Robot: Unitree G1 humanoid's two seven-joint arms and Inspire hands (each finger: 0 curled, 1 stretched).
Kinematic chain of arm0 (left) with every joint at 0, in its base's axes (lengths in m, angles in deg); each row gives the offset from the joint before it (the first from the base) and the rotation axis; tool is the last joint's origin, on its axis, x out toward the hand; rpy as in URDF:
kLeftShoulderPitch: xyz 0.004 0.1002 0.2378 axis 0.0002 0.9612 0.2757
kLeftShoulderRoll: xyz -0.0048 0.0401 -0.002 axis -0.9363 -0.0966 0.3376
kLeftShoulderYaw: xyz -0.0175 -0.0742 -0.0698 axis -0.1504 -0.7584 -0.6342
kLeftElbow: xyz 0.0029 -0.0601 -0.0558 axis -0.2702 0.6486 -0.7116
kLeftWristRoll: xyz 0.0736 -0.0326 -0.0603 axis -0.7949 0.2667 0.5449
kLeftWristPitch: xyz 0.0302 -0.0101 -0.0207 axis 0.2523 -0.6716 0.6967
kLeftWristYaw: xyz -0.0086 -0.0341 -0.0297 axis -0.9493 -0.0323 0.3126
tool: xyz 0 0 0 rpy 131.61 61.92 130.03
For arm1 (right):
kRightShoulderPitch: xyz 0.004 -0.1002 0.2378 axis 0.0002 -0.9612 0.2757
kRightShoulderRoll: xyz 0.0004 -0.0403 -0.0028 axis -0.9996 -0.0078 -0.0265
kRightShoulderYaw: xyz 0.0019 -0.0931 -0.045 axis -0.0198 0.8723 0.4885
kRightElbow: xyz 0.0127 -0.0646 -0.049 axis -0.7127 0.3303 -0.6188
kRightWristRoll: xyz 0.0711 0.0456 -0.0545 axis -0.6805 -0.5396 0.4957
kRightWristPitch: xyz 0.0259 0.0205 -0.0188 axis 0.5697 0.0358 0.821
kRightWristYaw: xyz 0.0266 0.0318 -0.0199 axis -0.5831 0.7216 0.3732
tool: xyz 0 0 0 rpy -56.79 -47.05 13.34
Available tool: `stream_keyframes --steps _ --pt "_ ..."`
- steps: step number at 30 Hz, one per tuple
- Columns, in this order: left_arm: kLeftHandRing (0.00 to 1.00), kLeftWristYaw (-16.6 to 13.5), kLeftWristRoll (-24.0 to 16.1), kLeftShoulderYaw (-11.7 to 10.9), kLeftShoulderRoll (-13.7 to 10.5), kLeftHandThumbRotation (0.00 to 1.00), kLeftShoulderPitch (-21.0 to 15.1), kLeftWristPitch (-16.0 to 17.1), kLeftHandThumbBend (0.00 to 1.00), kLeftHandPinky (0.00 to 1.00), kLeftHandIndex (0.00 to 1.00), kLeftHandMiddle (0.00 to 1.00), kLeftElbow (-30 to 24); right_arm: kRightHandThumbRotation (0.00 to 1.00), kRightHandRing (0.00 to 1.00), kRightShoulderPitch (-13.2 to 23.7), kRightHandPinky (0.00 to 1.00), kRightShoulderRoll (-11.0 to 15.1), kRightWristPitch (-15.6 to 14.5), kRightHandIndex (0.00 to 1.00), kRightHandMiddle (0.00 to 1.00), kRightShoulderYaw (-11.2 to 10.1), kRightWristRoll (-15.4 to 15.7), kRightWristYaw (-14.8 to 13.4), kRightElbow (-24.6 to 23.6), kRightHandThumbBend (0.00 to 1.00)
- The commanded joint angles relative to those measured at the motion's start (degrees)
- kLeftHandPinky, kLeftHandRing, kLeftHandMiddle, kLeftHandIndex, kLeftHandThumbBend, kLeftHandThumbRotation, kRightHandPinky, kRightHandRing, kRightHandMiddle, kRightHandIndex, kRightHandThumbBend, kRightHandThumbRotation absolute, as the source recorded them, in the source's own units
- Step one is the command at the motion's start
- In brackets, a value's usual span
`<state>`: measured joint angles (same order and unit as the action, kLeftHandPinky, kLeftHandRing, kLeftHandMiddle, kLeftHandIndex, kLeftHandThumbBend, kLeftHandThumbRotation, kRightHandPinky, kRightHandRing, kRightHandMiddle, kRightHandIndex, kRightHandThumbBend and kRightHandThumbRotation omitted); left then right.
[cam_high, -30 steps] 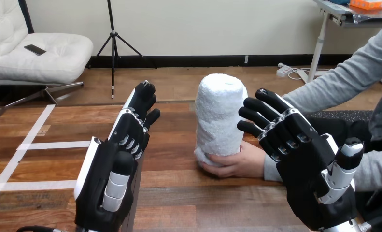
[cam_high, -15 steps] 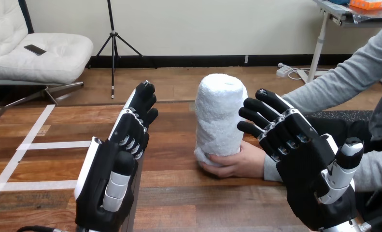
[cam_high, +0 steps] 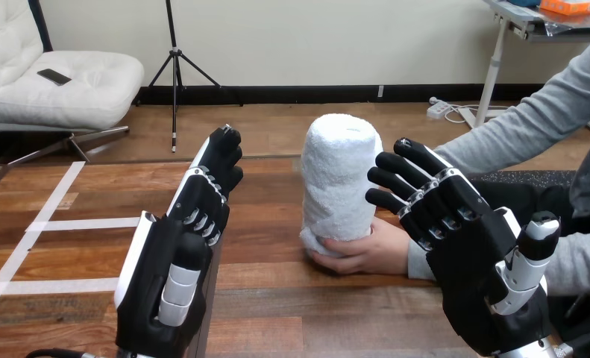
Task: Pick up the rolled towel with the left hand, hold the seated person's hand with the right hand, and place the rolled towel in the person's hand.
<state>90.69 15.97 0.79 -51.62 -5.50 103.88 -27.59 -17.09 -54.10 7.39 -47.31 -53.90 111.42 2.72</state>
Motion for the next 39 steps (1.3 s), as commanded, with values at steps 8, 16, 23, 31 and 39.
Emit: stream_keyframes --steps 8,16,23,31,39 --pt "0.98 -0.2 0.3 0.4 0.6 0.94 -1.8 0.6 0.89 0.97 0.94 0.97 -1.0 1.00 0.85 2.1 0.83 0.1 -0.2 0.85 0.84 -0.7 -0.5 0.1 -2.4 0.98" --pt "0.98 -0.2 0.3 0.4 0.6 0.94 -1.9 0.6 0.90 0.96 0.94 0.96 -0.9 1.00 0.86 2.1 0.83 0.0 -0.6 0.85 0.84 -0.7 -0.7 0.1 -2.5 0.98" --pt "0.98 -0.3 0.3 0.4 0.5 0.93 -1.9 0.4 0.91 0.96 0.94 0.96 -1.3 1.00 0.86 2.2 0.83 0.0 -0.8 0.85 0.84 -0.7 -0.7 0.0 -2.7 0.99" --pt "0.98 -0.5 -0.2 0.4 0.3 0.94 -1.9 0.2 0.91 0.96 0.94 0.96 -1.5 1.00 0.86 2.3 0.83 0.1 -0.7 0.84 0.84 -0.8 -0.6 0.1 -2.6 0.99" --pt "0.97 -0.7 -0.3 0.4 0.3 0.93 -1.9 -0.1 0.92 0.96 0.94 0.96 -1.7 1.00 0.85 2.5 0.83 0.1 -0.7 0.84 0.84 -0.9 -0.8 0.4 -2.3 0.99"
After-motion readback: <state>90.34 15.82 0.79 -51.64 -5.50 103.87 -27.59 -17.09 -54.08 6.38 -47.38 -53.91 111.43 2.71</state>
